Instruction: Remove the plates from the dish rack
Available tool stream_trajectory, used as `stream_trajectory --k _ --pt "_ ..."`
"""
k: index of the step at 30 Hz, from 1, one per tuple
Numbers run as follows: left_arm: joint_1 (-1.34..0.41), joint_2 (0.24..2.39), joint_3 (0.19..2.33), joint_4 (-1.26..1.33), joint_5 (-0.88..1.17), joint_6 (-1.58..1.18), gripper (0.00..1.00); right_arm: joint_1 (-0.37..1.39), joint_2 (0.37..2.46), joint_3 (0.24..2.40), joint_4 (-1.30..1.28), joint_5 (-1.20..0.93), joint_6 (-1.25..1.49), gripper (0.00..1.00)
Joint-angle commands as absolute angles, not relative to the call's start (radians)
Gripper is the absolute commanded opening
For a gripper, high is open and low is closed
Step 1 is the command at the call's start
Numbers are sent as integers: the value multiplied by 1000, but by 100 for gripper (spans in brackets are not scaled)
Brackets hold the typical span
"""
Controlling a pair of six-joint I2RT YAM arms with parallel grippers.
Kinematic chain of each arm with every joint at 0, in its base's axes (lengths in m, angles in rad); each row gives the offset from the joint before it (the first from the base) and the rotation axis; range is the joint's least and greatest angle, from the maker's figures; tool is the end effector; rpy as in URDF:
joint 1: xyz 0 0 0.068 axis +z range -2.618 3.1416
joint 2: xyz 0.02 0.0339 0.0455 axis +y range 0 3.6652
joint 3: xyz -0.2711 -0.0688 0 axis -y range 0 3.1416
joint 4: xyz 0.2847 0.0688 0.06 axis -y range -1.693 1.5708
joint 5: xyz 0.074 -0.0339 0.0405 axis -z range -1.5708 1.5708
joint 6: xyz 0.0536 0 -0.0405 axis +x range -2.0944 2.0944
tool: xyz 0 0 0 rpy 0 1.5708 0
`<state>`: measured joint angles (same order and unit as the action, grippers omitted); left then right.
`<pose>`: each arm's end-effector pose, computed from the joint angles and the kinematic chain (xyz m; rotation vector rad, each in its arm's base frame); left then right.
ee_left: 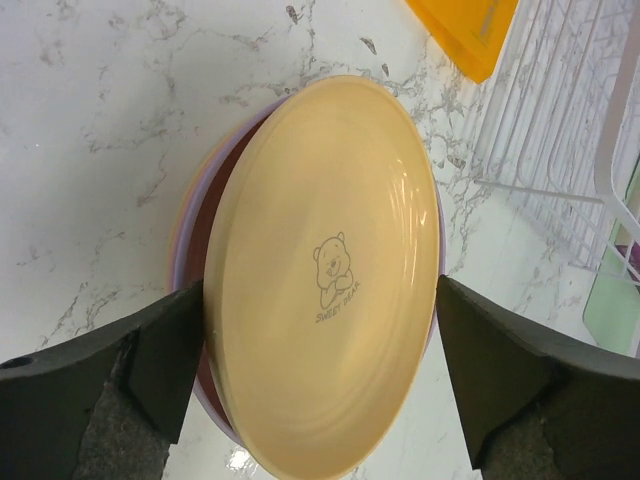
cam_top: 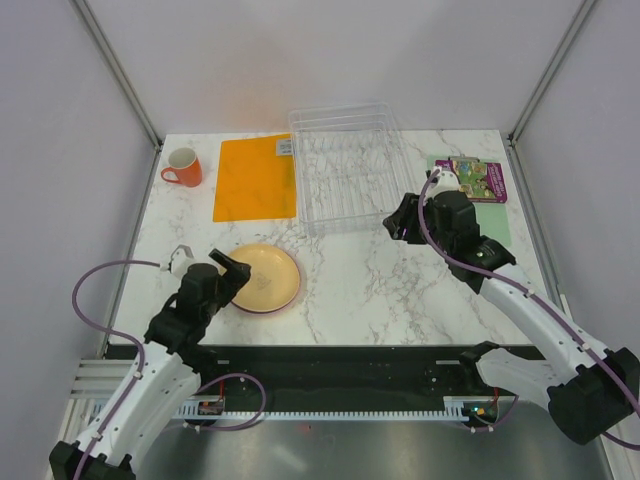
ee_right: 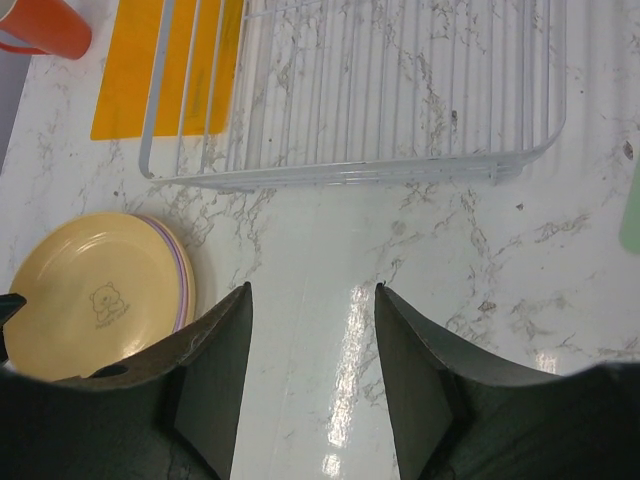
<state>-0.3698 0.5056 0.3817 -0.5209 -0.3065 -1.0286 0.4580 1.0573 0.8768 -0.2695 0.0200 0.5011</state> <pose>0.1669 -0.0474 0.1940 -0.8763 2.0365 -0.4489 0.2629 0.1284 0.3021 0.0576 2.0698 0.5811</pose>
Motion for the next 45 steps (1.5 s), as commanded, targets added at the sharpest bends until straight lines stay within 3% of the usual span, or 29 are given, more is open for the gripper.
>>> stream_trajectory --k 1,8,13,27,30,33,34,45 --pt "-367 471 365 -495 -345 -1039 100 457 1063 870 -239 17 495 59" --pt "-368 550 374 -390 -287 -983 100 459 1069 861 -238 15 495 59" --pt "-367 678 472 -539 -360 -1008 100 459 1065 854 -241 15 495 60" --pt "-368 597 695 -609 -381 -812 100 459 1074 845 -256 66 462 67" --pt "-367 610 736 -594 -330 -758 100 459 1063 853 -264 78 430 75" --pt "-368 643 771 -517 -194 -609 100 459 1042 862 -281 109 365 94" --pt "-370 652 790 -505 -146 -585 100 459 1037 855 -282 161 353 97" --pt "-370 635 813 -269 -54 -336 100 459 924 712 -204 586 292 98"
